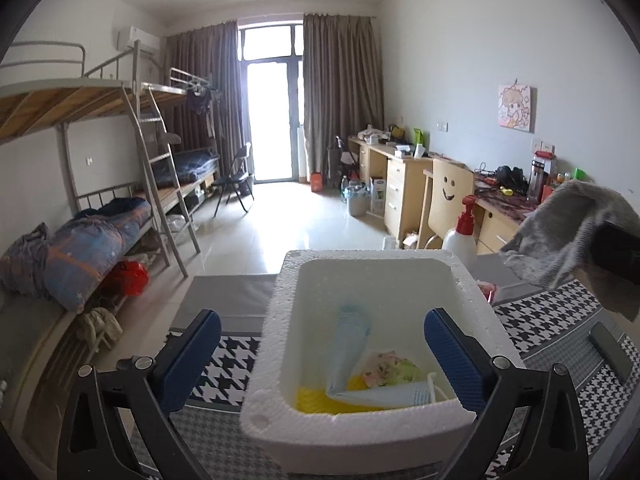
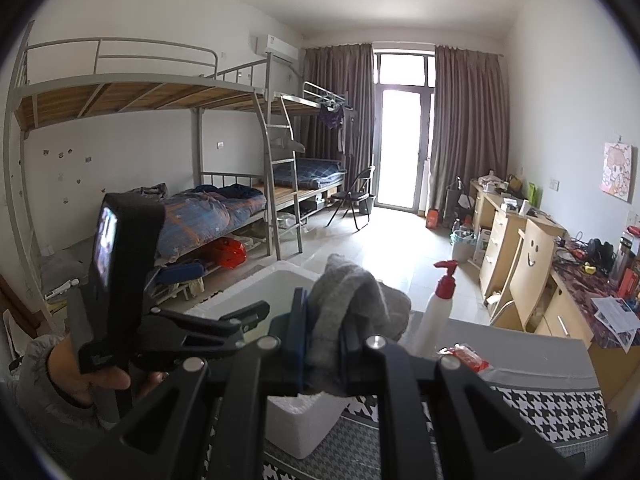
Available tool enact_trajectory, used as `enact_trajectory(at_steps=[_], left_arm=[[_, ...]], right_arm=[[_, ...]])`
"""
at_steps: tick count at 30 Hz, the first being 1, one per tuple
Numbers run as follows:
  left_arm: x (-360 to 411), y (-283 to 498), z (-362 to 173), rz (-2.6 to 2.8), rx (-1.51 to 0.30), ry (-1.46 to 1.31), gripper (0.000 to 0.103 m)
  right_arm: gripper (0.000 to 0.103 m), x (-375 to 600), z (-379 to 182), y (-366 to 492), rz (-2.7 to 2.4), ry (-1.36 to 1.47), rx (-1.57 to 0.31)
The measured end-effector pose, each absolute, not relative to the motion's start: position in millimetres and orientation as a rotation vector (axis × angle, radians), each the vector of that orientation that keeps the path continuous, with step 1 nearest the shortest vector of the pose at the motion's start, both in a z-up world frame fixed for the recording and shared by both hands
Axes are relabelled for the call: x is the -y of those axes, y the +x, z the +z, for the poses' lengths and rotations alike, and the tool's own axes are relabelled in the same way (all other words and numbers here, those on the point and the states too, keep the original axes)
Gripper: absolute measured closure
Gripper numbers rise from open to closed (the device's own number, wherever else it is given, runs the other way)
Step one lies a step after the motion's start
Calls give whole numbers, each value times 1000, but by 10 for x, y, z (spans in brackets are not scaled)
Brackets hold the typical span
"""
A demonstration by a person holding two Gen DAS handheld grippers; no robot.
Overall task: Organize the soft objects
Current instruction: 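Lower the blue mask into the foam box and open the left tool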
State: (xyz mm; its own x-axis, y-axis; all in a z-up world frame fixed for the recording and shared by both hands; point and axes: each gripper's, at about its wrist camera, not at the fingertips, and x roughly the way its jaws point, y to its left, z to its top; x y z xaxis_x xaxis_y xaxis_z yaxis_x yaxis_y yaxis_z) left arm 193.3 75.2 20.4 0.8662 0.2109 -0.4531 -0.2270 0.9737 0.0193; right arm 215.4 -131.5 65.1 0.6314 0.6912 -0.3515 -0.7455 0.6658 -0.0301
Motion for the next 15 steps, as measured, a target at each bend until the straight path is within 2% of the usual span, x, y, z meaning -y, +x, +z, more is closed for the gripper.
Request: enact_trajectory(at_steps=[15], left_arm=[[-969,1719,218,284,-433,-72,1]], right_arm=[[87,1135,584,2200,874,-204,-337]])
